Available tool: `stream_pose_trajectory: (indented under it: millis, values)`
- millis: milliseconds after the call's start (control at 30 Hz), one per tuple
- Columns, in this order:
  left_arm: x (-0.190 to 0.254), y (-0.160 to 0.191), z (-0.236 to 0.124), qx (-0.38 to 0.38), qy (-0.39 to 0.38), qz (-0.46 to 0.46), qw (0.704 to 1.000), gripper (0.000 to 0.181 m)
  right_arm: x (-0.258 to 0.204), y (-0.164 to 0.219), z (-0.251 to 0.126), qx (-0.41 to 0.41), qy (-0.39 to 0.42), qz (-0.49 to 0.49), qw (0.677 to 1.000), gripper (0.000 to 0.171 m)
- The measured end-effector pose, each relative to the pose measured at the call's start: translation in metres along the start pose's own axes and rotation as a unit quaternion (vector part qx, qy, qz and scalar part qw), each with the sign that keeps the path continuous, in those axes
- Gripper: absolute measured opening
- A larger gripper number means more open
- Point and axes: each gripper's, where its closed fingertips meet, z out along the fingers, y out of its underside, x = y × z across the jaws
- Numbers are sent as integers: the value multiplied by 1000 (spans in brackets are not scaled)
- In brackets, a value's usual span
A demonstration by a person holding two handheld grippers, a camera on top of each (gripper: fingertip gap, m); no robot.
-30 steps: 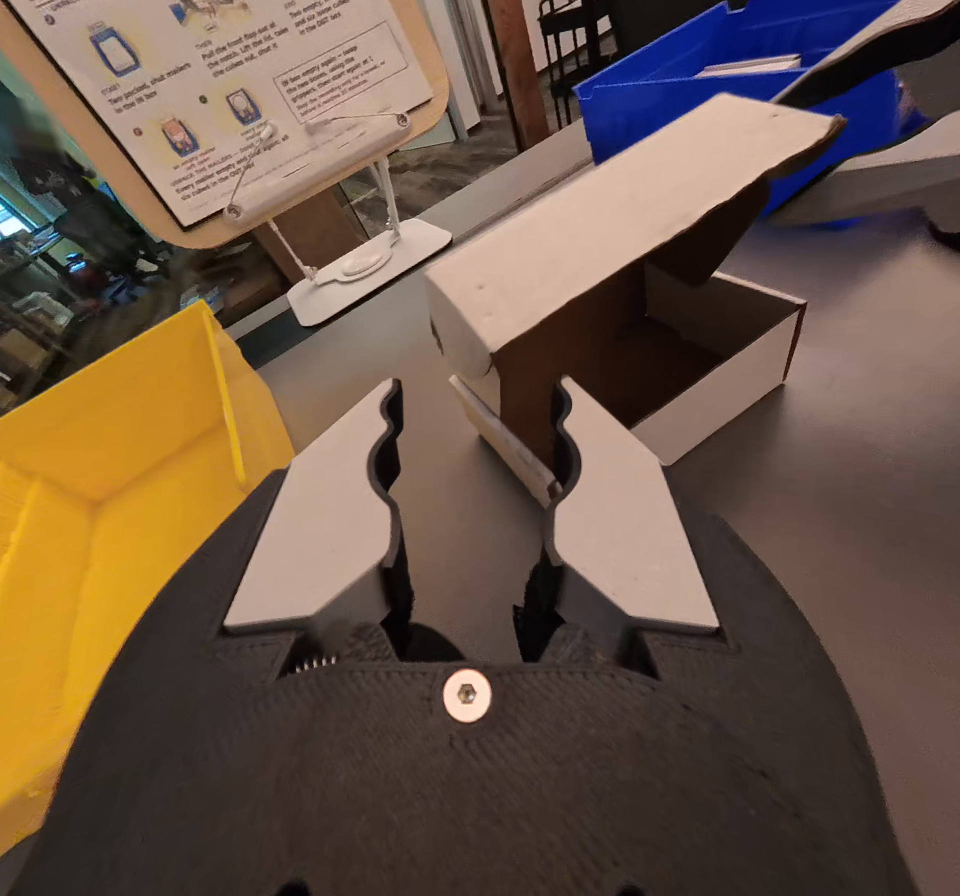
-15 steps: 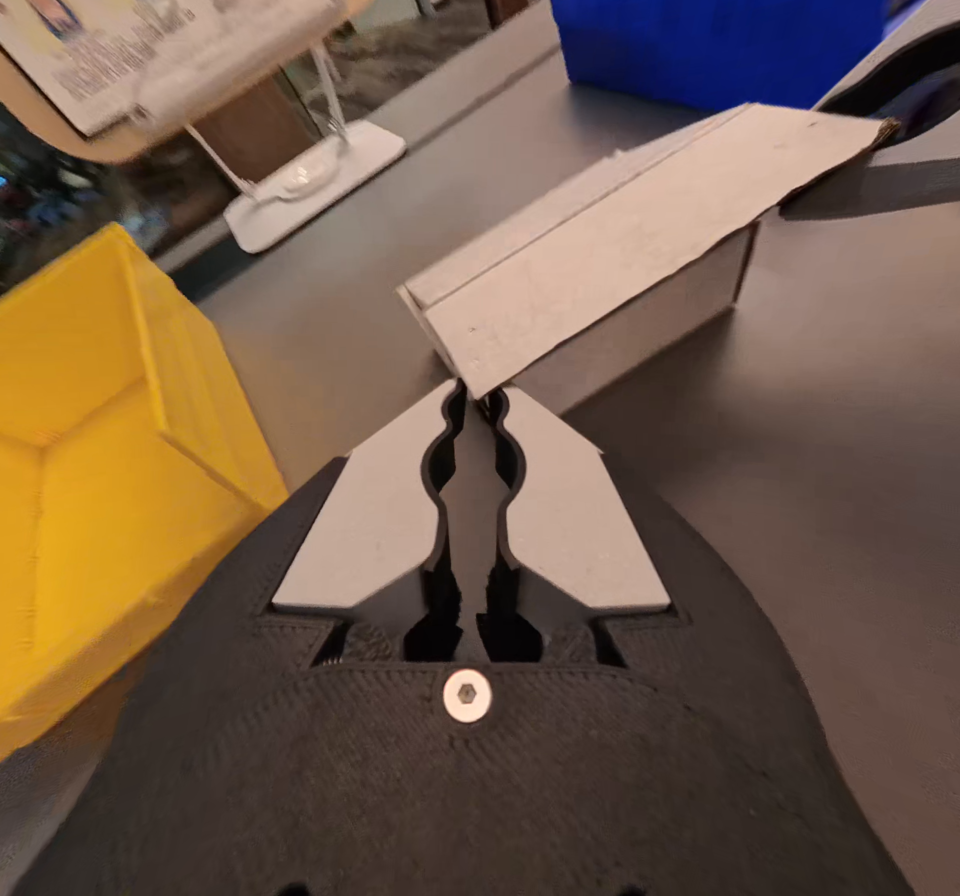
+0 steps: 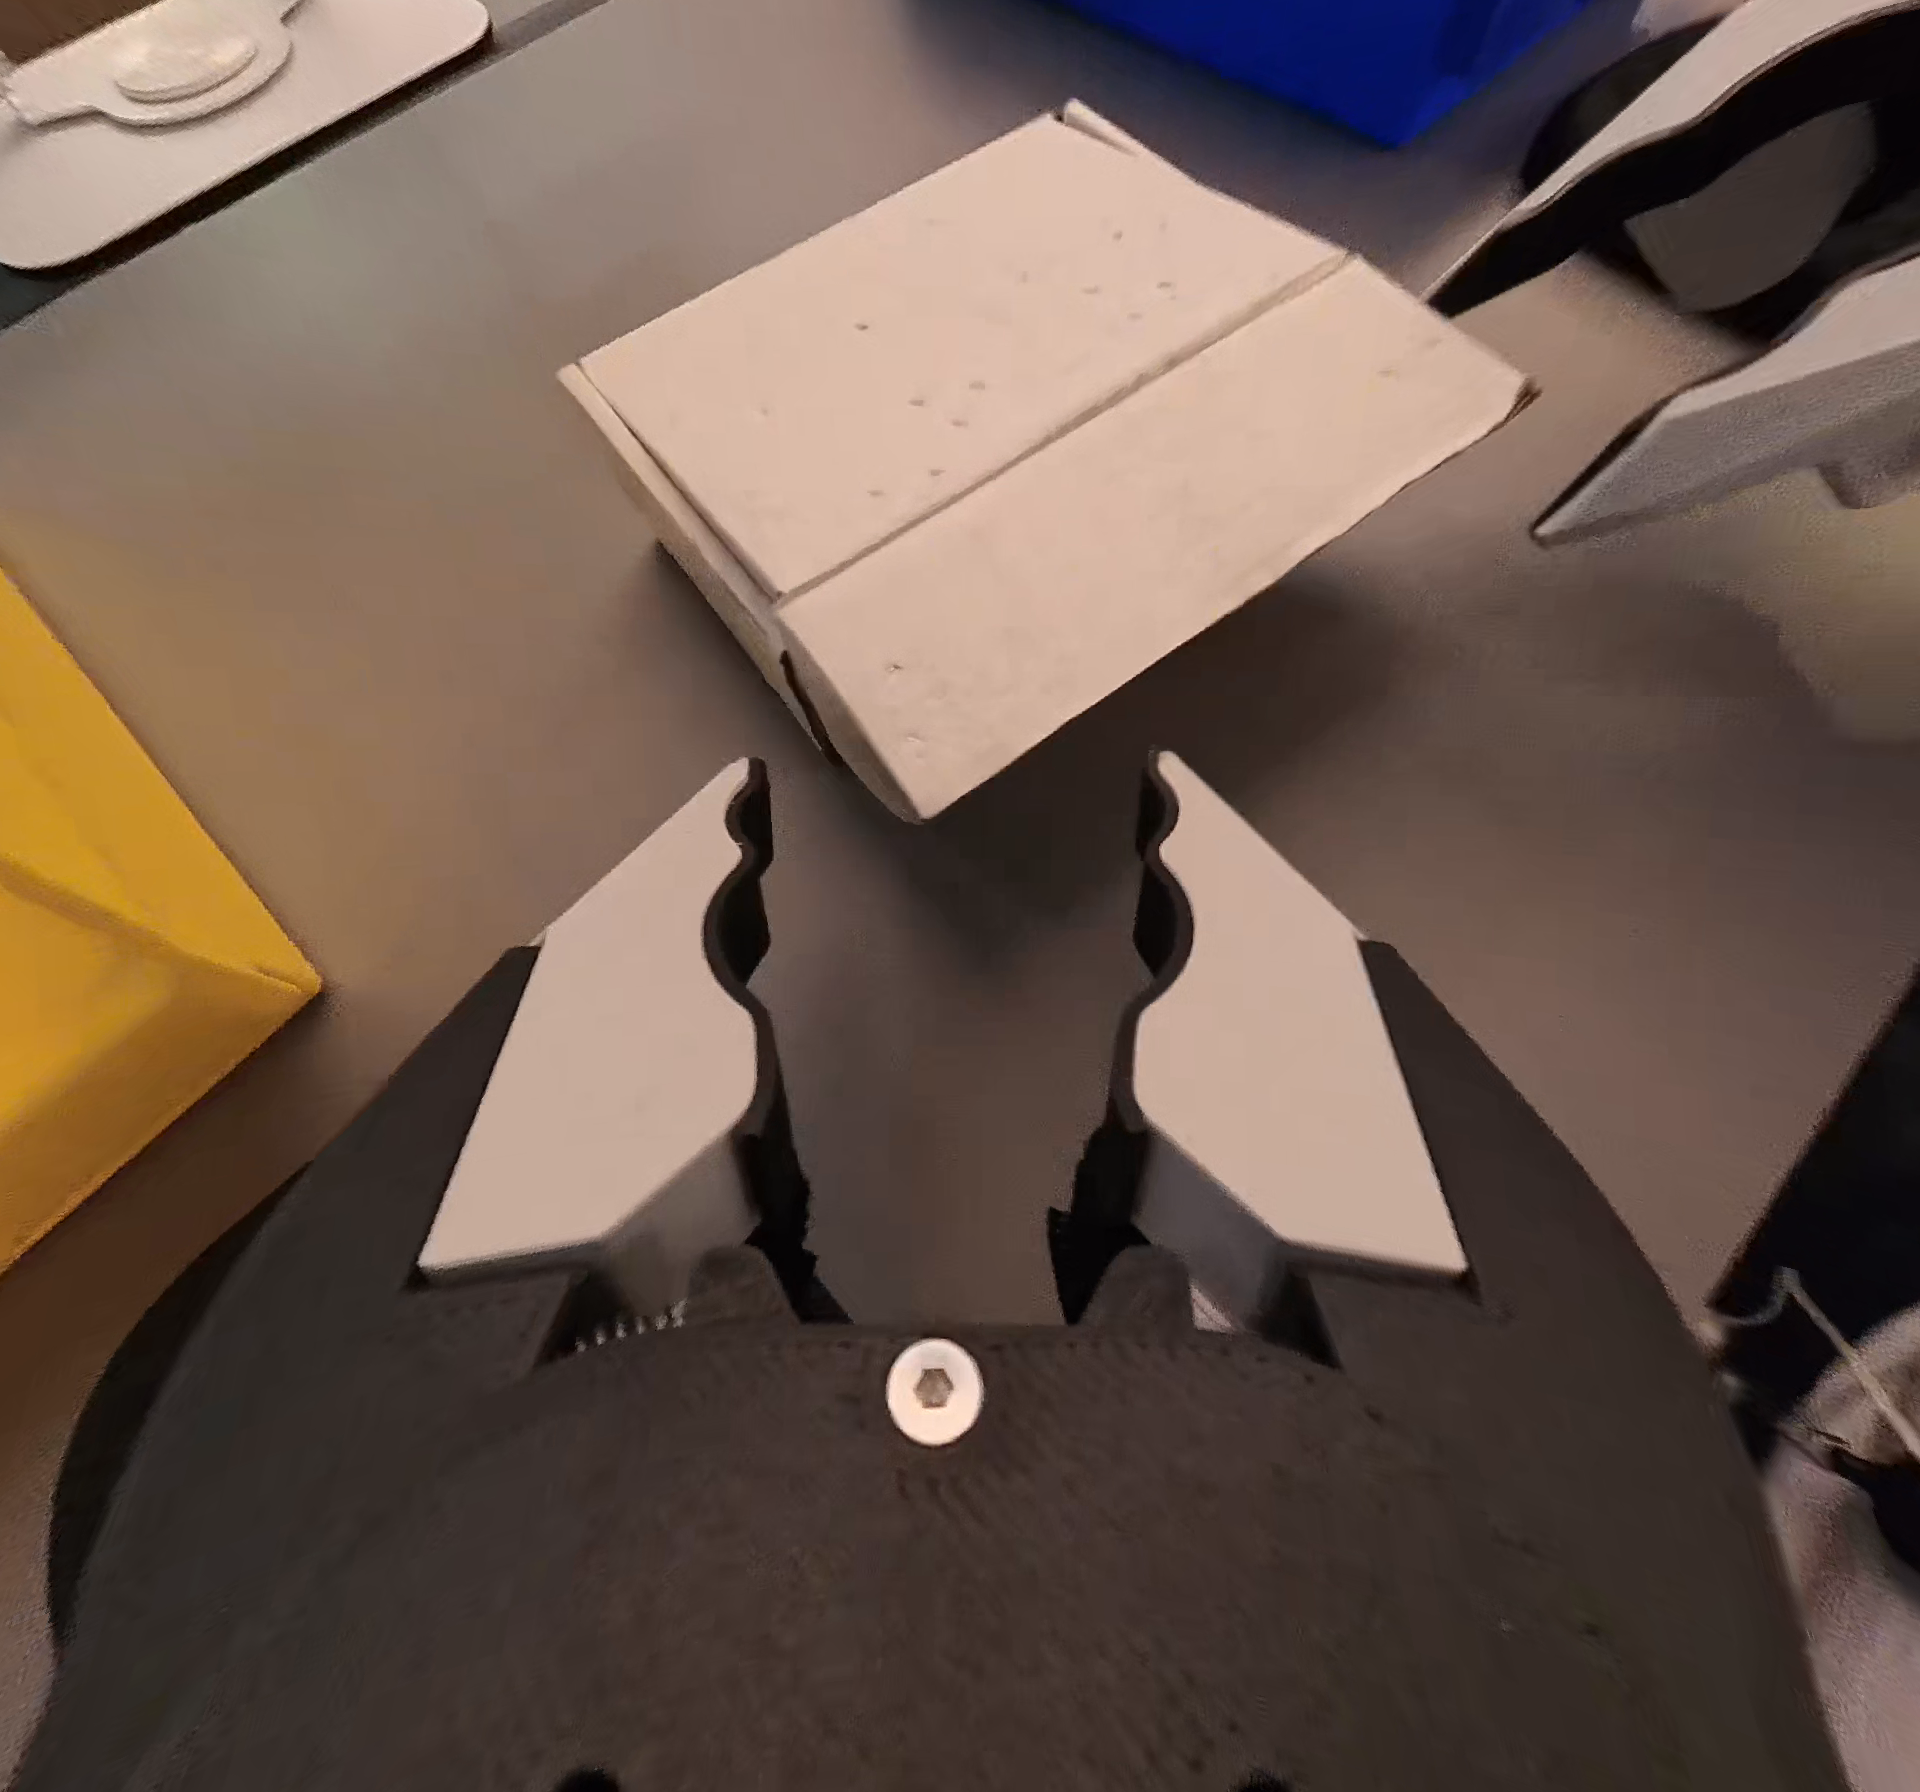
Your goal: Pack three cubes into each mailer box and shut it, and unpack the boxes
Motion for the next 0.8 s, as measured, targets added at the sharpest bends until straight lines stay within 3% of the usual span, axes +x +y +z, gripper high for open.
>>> stream_pose_trajectory:
  millis: [33, 200, 333, 600, 800]
  values:
    - [0, -3, -3, 5, 16, -15, 1000, 72, 4, -3, -4, 13, -2, 18, 1000, 66]
    - [-1, -24, -8, 47, 113, -134, 983, 53, 2, -15, -6, 61, -37, 118, 990, 58]
    - [-3, -35, -7, 66, 181, -216, 957, 56, 6, -17, 2, 66, -25, 150, 986, 52]
    - [-2, -12, 9, 11, 172, -194, 966, 57, 5, -17, 10, 58, -48, 182, 980, 39]
    - [-5, -11, 12, 12, 166, -204, 965, 44, 8, -14, 13, 52, -46, 191, 979, 38]
